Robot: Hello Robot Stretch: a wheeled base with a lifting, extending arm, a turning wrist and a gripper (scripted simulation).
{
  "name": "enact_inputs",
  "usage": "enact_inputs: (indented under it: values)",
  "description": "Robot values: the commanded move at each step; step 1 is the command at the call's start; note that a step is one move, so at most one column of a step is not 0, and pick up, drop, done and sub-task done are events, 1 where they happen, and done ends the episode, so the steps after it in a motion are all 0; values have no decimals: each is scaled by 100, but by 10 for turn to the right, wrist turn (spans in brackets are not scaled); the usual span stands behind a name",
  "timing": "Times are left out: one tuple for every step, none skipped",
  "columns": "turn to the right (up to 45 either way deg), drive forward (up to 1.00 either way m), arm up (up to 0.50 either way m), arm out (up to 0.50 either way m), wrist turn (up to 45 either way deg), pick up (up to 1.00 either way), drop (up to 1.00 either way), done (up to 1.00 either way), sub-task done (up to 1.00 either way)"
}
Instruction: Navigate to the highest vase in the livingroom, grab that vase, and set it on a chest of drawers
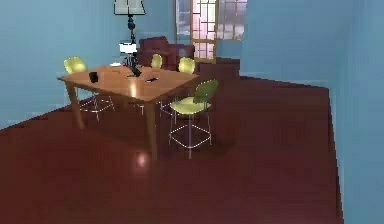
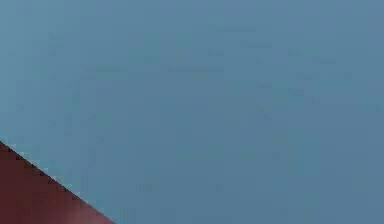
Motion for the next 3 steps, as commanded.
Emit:
enact_inputs:
  values:
    - [210,0,0,0,0,0,0,0,0]
    - [0,100,0,0,0,0,0,0,0]
    - [0,100,0,0,0,0,0,0,0]
